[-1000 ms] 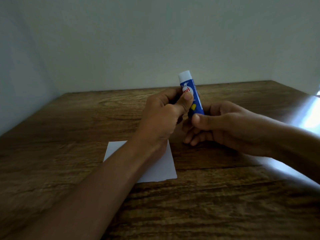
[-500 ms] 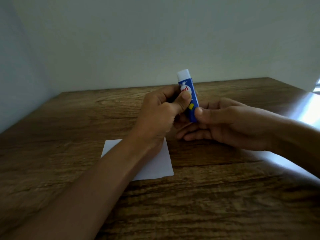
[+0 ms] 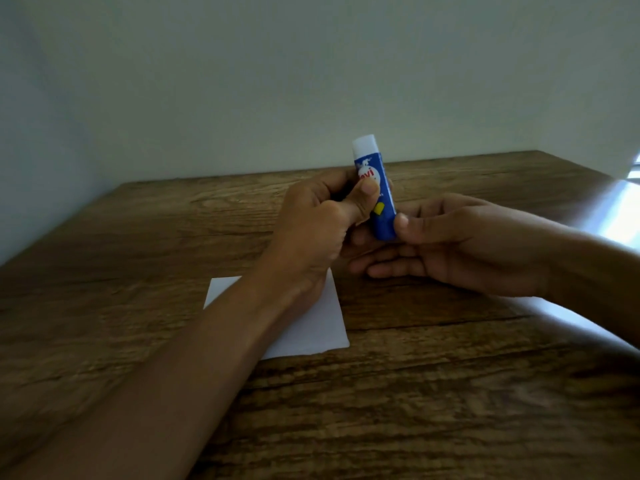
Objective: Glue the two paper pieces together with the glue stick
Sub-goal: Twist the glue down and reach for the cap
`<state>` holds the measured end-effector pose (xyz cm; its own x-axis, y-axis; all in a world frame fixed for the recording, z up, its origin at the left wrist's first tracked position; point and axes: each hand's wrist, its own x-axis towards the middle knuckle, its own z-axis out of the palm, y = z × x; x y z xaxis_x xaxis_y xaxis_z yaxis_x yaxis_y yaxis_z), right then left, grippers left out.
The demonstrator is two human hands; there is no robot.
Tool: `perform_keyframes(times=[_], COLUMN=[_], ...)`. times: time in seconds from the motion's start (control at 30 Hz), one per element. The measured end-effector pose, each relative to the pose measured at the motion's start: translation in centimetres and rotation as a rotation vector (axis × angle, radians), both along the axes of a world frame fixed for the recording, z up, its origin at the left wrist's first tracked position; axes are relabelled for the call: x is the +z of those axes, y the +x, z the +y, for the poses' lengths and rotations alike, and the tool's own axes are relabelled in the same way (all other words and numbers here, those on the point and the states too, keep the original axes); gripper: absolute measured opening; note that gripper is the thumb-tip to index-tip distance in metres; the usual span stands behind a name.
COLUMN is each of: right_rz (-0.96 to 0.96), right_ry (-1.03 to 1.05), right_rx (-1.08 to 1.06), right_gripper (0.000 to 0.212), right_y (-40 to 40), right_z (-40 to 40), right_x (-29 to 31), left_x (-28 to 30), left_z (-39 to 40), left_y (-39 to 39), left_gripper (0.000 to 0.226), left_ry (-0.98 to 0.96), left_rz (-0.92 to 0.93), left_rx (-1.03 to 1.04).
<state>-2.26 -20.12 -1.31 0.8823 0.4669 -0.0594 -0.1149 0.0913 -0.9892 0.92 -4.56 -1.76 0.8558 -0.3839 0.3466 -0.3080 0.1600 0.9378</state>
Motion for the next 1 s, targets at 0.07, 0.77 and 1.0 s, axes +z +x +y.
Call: perform_keyframes(times=[0.07,0.77,1.0], right_rz=[-0.007,-0.022,-0.063], right_ry=[-0.004,-0.037,-0.061], right_rx=[-0.042,-0.005,-0.130], right_gripper=[0.034,0.035,0.049], right_y=[0.07,-0.15,-0.04], right_z=[0.00,0.09,0.44], right_x=[-0.11,0.21,-0.17], left_x=[-0.04,0.04,-0.01], left_z=[-0.07,-0.02,-0.21], left_y=[-0.04,-0.04,0.19], left_gripper=[0.015,0.015,0.014], left_ry=[0.006,0.006,-0.006], left_rz=[-0.003,0.009,-0.006], left_rx=[0.005,-0.010,-0.009])
